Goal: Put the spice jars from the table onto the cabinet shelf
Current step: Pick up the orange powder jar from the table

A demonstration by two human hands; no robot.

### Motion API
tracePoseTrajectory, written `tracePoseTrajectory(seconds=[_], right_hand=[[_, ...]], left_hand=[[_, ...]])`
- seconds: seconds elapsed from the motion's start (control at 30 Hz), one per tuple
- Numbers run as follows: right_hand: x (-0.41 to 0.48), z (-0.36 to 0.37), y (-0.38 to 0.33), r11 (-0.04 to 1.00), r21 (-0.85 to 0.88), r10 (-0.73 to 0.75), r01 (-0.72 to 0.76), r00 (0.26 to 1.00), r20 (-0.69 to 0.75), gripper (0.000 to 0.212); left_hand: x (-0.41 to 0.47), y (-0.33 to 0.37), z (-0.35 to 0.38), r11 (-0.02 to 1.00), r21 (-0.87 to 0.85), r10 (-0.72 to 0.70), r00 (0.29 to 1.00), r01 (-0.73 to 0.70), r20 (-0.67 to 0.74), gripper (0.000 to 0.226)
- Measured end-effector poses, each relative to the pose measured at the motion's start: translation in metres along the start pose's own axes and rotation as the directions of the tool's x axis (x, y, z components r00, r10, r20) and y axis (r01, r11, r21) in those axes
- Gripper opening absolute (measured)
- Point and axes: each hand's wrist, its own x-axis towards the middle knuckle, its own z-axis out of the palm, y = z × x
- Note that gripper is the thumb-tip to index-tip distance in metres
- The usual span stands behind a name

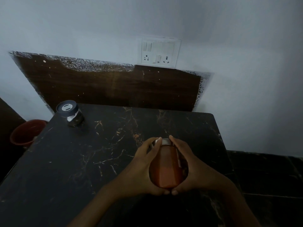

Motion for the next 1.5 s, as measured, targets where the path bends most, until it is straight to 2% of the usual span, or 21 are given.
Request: tracePoseTrajectory(seconds=[0.13, 0.27, 0.43, 0.53, 0.8, 0.9, 1.07, 1.2, 1.5], right_hand=[[-0.006, -0.01, 0.002, 0.994, 0.11, 0.016, -0.022, 0.999, 0.05, 0.131], [-0.008, -0.008, 0.002, 0.991, 0.122, 0.038, -0.047, 0.996, 0.077, 0.127], [-0.001, -0.001, 0.001, 1.0, -0.004, -0.018, 0.018, 1.0, -0.017, 0.127], [0.0, 0.001, -0.001, 0.999, -0.03, -0.028, 0.027, 0.999, -0.04, 0.128], [-0.008, -0.01, -0.001, 0.996, 0.085, 0.004, -0.003, 1.0, -0.014, 0.129], [-0.006, -0.008, -0.003, 0.998, 0.056, -0.008, 0.009, 1.0, -0.021, 0.126], [-0.003, -0.005, -0.008, 0.999, -0.03, -0.047, 0.045, 0.996, -0.079, 0.125], [-0.004, -0.006, -0.012, 0.997, -0.058, -0.061, 0.056, 0.994, -0.088, 0.124], [-0.002, -0.017, -0.025, 0.971, -0.206, -0.148, 0.117, 0.978, -0.144, 0.127]], left_hand=[[-0.003, -0.001, -0.001, 0.992, -0.126, -0.021, 1.0, 0.018, -0.02, 0.125], [-0.004, -0.001, -0.002, 0.983, -0.183, -0.024, 1.0, 0.027, 0.019, 0.127], [0.0, -0.001, 0.0, 0.999, -0.016, -0.031, 0.999, 0.032, 0.035, 0.13], [0.003, 0.001, 0.0, 0.999, 0.008, -0.033, 0.999, 0.033, 0.008, 0.128], [0.0, 0.0, -0.008, 0.982, -0.182, -0.051, 0.999, 0.049, -0.008, 0.127], [0.002, -0.002, -0.008, 0.979, -0.188, -0.07, 0.996, 0.081, 0.063, 0.133], [0.004, -0.006, -0.011, 0.989, -0.103, -0.095, 0.989, 0.107, 0.114, 0.134], [0.006, -0.006, -0.014, 0.99, -0.097, -0.096, 0.989, 0.107, 0.113, 0.128], [0.017, 0.003, -0.025, 0.997, -0.06, -0.048, 0.994, 0.054, 0.103, 0.13]])
